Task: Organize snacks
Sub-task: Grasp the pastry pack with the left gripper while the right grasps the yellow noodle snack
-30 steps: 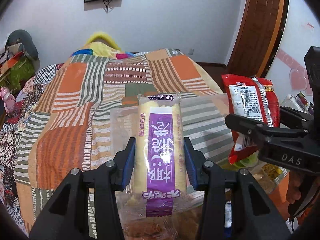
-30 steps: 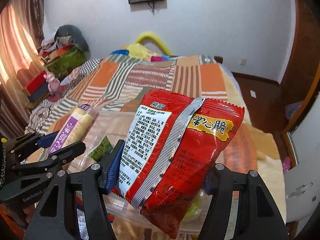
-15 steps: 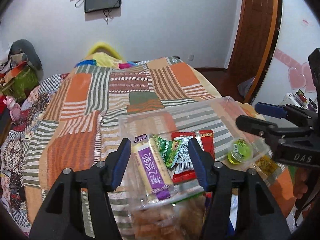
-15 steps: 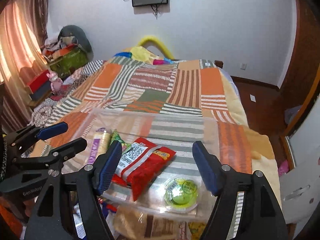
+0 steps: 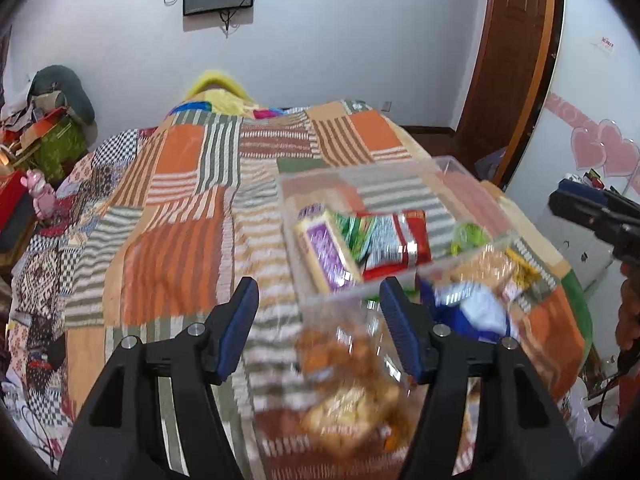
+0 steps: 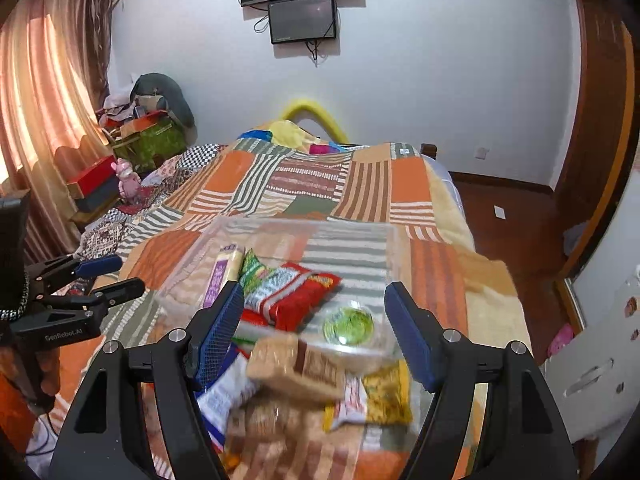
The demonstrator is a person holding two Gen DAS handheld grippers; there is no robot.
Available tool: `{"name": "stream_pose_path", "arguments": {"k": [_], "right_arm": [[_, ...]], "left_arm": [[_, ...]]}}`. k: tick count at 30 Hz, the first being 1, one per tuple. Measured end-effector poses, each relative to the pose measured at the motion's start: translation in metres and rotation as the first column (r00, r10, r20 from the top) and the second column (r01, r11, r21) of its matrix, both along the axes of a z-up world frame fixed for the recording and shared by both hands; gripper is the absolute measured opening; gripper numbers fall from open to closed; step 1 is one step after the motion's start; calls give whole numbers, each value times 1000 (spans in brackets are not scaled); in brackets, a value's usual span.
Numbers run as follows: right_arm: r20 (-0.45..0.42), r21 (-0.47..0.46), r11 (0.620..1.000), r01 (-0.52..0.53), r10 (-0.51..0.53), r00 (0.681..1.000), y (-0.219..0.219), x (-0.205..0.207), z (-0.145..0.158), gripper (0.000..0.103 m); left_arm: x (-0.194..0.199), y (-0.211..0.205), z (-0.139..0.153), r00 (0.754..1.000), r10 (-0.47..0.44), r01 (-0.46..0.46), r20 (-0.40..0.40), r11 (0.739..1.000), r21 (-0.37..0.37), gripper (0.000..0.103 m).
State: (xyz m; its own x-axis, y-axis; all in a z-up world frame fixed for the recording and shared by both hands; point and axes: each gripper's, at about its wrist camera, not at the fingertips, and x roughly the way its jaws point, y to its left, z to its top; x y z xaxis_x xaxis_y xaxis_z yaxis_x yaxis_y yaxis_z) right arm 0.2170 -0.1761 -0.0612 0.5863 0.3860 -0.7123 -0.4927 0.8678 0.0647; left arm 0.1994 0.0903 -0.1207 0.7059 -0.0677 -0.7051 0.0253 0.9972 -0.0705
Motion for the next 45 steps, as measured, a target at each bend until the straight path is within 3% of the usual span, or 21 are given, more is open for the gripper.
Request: {"name": "stream_pose_path", "arguments": {"k": [7,15,21,29,37,41,45], "right_arm": [[-34,-10,1000,21,-21,999,-12,-15,-13,70],[-90,-82,994,74,-82,993,-35,-20,-42,70],[-148,-121,987,109,-127,981,-49,-18,-64,81],[-168,-147,983,106,-131,977,-46,-5,-80,81],[-200,-153,985,80,-110,974,-35,2,-97,81],[-199,-144,987,66,-95,975,-33,-2,-100,76],[-200,-136,990,45,-72,977,-34,-7,-100,43]], "left_arm": [[-25,3,-34,996,-4,2,-91,1000,-21,64],[-41,-7,-68,986,-36,33,-166,999,-22,64],[-34,-14,-84,978,-54,46,-200,998,-45,70],[-19,-27,-101,973,-52,45,-225,998,-35,72],[-18,-23,-104,979,-44,33,-197,998,-61,69],[-21,-23,-103,982,-40,27,-185,997,-76,66],[-28,-26,-102,984,-41,30,-175,997,-66,62]]}}
